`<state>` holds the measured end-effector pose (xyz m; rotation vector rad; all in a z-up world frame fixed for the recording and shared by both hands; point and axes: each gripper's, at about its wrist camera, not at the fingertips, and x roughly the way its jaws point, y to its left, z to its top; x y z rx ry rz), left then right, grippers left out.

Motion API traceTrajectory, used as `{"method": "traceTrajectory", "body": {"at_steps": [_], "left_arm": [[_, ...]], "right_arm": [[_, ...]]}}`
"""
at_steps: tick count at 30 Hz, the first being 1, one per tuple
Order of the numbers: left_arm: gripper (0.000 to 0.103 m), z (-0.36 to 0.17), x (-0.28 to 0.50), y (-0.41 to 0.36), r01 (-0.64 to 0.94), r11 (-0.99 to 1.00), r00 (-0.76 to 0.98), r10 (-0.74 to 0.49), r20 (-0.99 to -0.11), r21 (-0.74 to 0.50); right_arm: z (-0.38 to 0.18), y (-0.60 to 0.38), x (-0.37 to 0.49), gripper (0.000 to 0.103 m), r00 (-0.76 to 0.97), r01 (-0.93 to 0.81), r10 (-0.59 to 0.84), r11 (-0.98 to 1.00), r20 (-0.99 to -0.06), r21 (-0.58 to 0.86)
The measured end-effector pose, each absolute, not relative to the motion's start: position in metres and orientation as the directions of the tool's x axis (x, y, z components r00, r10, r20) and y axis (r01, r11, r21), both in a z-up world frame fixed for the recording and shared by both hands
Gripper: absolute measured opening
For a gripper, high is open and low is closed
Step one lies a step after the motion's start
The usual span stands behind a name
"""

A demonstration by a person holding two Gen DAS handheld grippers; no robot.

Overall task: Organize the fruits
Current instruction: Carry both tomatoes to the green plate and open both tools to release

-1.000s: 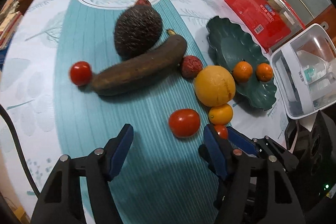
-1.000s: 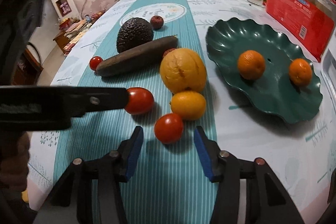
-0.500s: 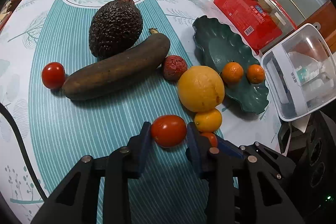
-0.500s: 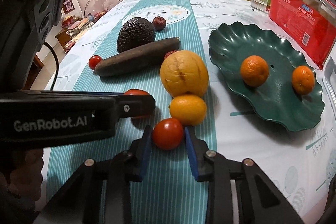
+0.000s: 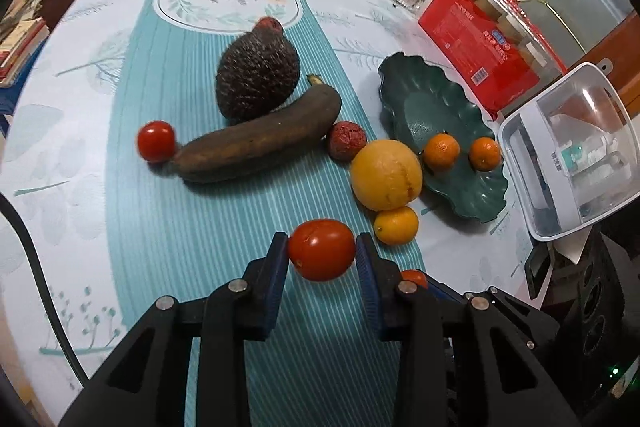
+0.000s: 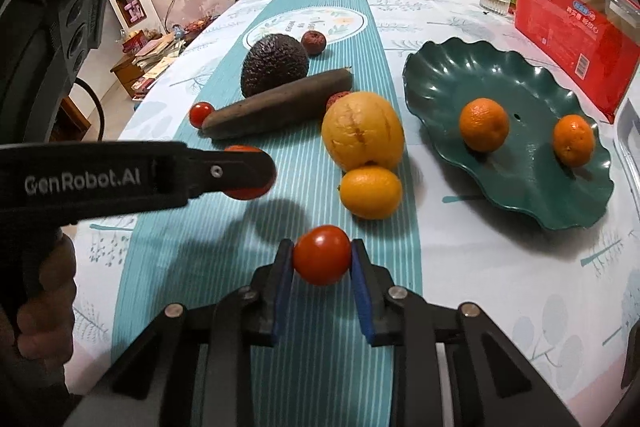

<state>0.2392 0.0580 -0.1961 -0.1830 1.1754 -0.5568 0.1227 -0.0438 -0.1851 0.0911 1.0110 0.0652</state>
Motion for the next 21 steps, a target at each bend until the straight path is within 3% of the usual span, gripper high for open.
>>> {"method": "traceTrajectory", "body": {"at_steps": [16, 21], "left_arm": [[0.033, -0.144, 0.179, 0.063, 0.389, 0.822, 0.339, -0.548, -0.764, -0.417], [0.033, -0.157, 0.166, 0.046, 0.397, 0.832, 0.281, -0.512, -0.812, -0.387]], "right_arm": [[-0.153, -0.075, 0.061, 0.028, 0.590, 0.127, 0.033, 0.983, -0.807, 0.133], [-0.150, -0.095, 0.042, 0.028, 0.584, 0.182, -0.007, 0.976, -0.812, 0.123]]}}
